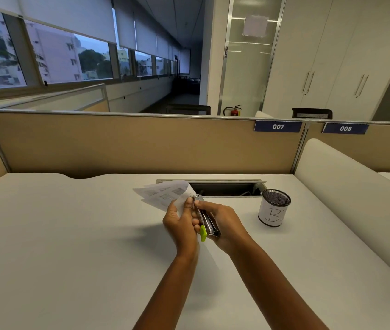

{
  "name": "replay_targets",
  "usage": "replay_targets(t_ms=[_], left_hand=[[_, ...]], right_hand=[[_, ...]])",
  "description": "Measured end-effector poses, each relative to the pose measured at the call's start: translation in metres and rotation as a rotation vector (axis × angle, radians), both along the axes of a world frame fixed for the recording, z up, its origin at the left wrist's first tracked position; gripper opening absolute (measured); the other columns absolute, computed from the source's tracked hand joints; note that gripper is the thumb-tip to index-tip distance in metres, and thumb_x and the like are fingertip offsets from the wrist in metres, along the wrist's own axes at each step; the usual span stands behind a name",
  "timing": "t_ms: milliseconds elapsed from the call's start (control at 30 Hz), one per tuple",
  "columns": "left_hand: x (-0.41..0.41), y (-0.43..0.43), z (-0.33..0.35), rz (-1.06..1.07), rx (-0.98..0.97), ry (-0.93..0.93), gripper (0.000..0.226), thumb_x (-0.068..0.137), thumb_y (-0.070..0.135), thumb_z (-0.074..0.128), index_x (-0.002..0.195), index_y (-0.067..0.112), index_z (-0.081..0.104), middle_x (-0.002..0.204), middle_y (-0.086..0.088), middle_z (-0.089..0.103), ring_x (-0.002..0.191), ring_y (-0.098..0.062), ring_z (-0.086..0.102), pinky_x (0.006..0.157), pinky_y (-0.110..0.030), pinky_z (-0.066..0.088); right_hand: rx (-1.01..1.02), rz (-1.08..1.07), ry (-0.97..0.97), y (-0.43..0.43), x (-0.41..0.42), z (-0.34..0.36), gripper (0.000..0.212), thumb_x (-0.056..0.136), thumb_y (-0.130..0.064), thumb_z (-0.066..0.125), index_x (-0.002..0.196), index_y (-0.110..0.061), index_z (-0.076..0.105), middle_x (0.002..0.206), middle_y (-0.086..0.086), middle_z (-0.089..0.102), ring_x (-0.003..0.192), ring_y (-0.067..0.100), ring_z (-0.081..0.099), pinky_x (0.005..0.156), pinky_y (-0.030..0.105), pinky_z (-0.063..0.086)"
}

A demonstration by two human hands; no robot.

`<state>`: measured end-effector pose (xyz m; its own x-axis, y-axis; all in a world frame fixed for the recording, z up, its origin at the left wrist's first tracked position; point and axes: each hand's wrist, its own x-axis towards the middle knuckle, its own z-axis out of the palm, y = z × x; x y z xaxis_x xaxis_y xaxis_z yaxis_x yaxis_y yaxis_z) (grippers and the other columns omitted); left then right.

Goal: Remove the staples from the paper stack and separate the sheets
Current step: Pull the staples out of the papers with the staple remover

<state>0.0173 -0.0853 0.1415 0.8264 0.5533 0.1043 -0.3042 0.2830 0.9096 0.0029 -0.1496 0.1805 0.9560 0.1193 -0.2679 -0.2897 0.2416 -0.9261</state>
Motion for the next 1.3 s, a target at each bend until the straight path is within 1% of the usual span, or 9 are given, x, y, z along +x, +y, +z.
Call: replay_targets(t_ms=[133, 267, 467, 633, 767, 833, 967, 1033, 1300], left_hand=[[0.001, -0.001, -0.001, -0.006, -0.026, 0.010, 0.010, 0.086, 0.016, 0.053, 0.096, 0.015, 0.056, 0.074, 0.004, 0.060, 0.056, -0.014, 0.061, 0.046, -0.011, 0.052], [0.001, -0.002, -0.001, -0.011, -0.052, 0.016, 0.010, 0.086, 0.016, 0.054, 0.096, 0.014, 0.055, 0.071, 0.004, 0.060, 0.046, -0.006, 0.062, 0.043, -0.011, 0.051], [0.000, -0.003, 0.000, -0.025, -0.077, 0.036, 0.012, 0.086, 0.016, 0.054, 0.097, 0.013, 0.056, 0.074, 0.003, 0.061, 0.053, -0.012, 0.062, 0.048, -0.012, 0.053], [-0.001, -0.004, 0.008, 0.025, -0.043, 0.056, 0.016, 0.085, 0.016, 0.055, 0.101, 0.011, 0.056, 0.096, -0.010, 0.061, 0.082, -0.025, 0.063, 0.075, -0.037, 0.055], [-0.002, -0.003, 0.011, 0.032, 0.000, 0.053, 0.019, 0.085, 0.017, 0.055, 0.102, 0.008, 0.055, 0.099, -0.017, 0.062, 0.085, -0.036, 0.063, 0.083, -0.047, 0.054], [-0.002, -0.002, 0.010, 0.008, -0.013, 0.056, 0.027, 0.085, 0.019, 0.055, 0.106, 0.001, 0.054, 0.095, -0.021, 0.062, 0.069, -0.030, 0.059, 0.078, -0.044, 0.054], [-0.001, -0.002, 0.006, -0.046, -0.038, 0.041, 0.025, 0.085, 0.022, 0.054, 0.102, 0.003, 0.053, 0.068, -0.002, 0.055, 0.045, -0.014, 0.052, 0.047, -0.013, 0.050], [-0.002, -0.001, 0.006, -0.047, -0.039, 0.036, 0.020, 0.085, 0.021, 0.054, 0.099, 0.007, 0.053, 0.065, -0.001, 0.053, 0.042, -0.012, 0.054, 0.042, -0.011, 0.049], [-0.005, 0.000, 0.011, -0.046, 0.016, 0.003, 0.012, 0.085, 0.015, 0.055, 0.094, 0.021, 0.049, 0.078, 0.004, 0.056, 0.069, -0.017, 0.059, 0.069, -0.029, 0.054]], right_hand=[[0.023, -0.014, 0.015, 0.000, 0.000, -0.003, 0.021, 0.089, -0.021, 0.054, 0.095, -0.003, 0.063, 0.068, 0.005, 0.064, 0.043, 0.008, 0.061, 0.048, 0.018, 0.052], [0.071, -0.028, 0.041, 0.000, 0.001, -0.004, 0.018, 0.089, -0.020, 0.055, 0.085, -0.006, 0.065, 0.052, 0.000, 0.067, 0.040, 0.008, 0.061, 0.043, 0.017, 0.052], [0.144, -0.064, 0.081, -0.001, 0.001, -0.008, 0.017, 0.087, -0.020, 0.057, 0.079, -0.007, 0.065, 0.047, -0.001, 0.068, 0.039, 0.010, 0.062, 0.043, 0.017, 0.053], [0.294, -0.090, 0.128, 0.000, -0.002, -0.009, 0.016, 0.088, -0.016, 0.054, 0.082, -0.004, 0.062, 0.047, 0.004, 0.068, 0.039, 0.012, 0.063, 0.040, 0.018, 0.053], [0.255, -0.052, 0.101, -0.004, 0.000, -0.008, 0.018, 0.089, -0.018, 0.054, 0.086, -0.003, 0.063, 0.050, 0.005, 0.069, 0.041, 0.012, 0.064, 0.042, 0.019, 0.054], [0.194, -0.027, 0.065, -0.006, 0.002, -0.007, 0.018, 0.088, -0.019, 0.055, 0.084, -0.005, 0.064, 0.051, 0.003, 0.070, 0.043, 0.011, 0.064, 0.044, 0.019, 0.055], [0.097, 0.030, 0.013, -0.011, 0.004, -0.002, 0.018, 0.087, -0.020, 0.056, 0.080, -0.007, 0.065, 0.050, 0.001, 0.069, 0.042, 0.011, 0.064, 0.047, 0.019, 0.056], [0.072, 0.052, 0.003, -0.012, 0.004, 0.000, 0.018, 0.087, -0.020, 0.056, 0.080, -0.006, 0.065, 0.050, 0.002, 0.069, 0.042, 0.011, 0.063, 0.049, 0.020, 0.056], [0.061, 0.065, 0.000, -0.012, 0.006, 0.002, 0.020, 0.088, -0.020, 0.054, 0.079, -0.006, 0.065, 0.050, 0.002, 0.070, 0.042, 0.012, 0.065, 0.046, 0.019, 0.057]])
